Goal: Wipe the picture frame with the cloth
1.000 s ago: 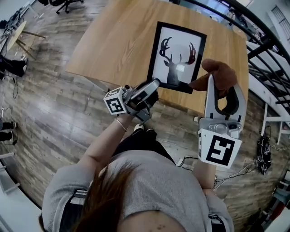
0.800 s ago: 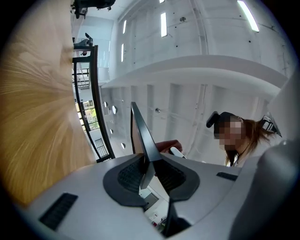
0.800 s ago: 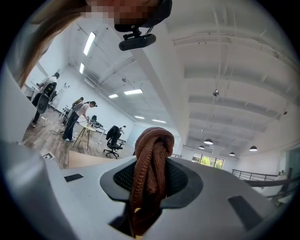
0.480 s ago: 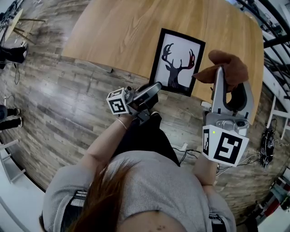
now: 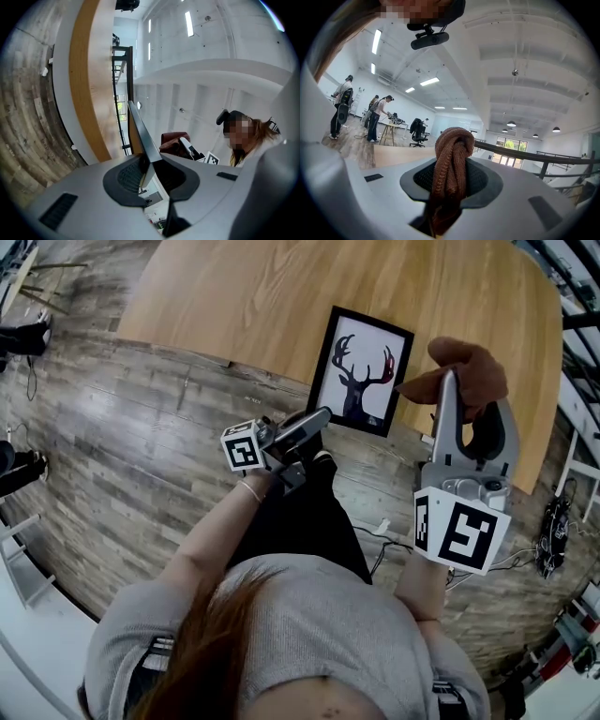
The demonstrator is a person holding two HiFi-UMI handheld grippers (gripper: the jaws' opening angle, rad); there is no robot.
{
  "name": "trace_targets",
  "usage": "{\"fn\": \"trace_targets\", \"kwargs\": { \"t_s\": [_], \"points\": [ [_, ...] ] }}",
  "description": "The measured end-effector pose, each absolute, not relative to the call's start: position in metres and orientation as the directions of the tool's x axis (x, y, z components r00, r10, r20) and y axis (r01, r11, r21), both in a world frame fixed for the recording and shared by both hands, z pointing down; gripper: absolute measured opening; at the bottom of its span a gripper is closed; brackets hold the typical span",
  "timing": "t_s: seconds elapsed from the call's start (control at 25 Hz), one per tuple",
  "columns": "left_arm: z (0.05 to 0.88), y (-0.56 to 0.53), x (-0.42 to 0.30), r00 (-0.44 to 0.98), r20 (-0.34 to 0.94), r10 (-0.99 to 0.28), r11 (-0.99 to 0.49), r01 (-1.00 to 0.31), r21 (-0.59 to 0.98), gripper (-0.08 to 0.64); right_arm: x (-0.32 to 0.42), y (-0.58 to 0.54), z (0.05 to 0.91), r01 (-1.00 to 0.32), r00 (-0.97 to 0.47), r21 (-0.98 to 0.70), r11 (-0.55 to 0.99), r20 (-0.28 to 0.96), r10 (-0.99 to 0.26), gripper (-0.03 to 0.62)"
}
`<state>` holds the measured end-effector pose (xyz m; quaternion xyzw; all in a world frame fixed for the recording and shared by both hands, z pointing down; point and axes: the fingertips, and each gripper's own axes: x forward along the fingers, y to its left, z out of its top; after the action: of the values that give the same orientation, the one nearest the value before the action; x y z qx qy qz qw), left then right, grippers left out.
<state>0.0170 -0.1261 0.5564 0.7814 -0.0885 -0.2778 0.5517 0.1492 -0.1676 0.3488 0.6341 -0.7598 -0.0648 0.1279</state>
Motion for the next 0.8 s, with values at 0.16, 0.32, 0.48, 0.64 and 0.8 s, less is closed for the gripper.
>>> {"fn": "trace_targets", "kwargs": {
  "t_s": [0.16, 0.32, 0.48, 0.64, 0.8],
  "points": [
    [0.570, -0.129, 0.014, 0.832, -0.331, -0.446, -0.353, 0.176, 0.919, 0.074, 0.146, -0.171, 0.359, -0.944, -0.171, 0.260, 0.201, 0.134, -0.976, 0.133],
    [0.586, -0.128, 0.015, 0.855, -0.297, -0.426, -0.321, 0.164, 0.933, 0.074, 0.142, -0.171, 0.366, -0.940, -0.166, 0.274, 0.205, 0.157, -0.973, 0.133],
    [0.599, -0.132, 0.013, 0.850, -0.289, -0.441, -0.288, 0.171, 0.942, 0.074, 0.143, -0.173, 0.370, -0.939, -0.161, 0.276, 0.203, 0.169, -0.972, 0.133],
    [0.603, -0.134, 0.014, 0.854, -0.289, -0.432, -0.245, 0.198, 0.949, 0.074, 0.142, -0.173, 0.380, -0.939, -0.151, 0.278, 0.201, 0.188, -0.970, 0.133],
    [0.602, -0.138, 0.015, 0.855, -0.297, -0.425, -0.230, 0.215, 0.949, 0.074, 0.136, -0.169, 0.386, -0.938, -0.161, 0.273, 0.213, 0.202, -0.966, 0.133]
  ]
}}
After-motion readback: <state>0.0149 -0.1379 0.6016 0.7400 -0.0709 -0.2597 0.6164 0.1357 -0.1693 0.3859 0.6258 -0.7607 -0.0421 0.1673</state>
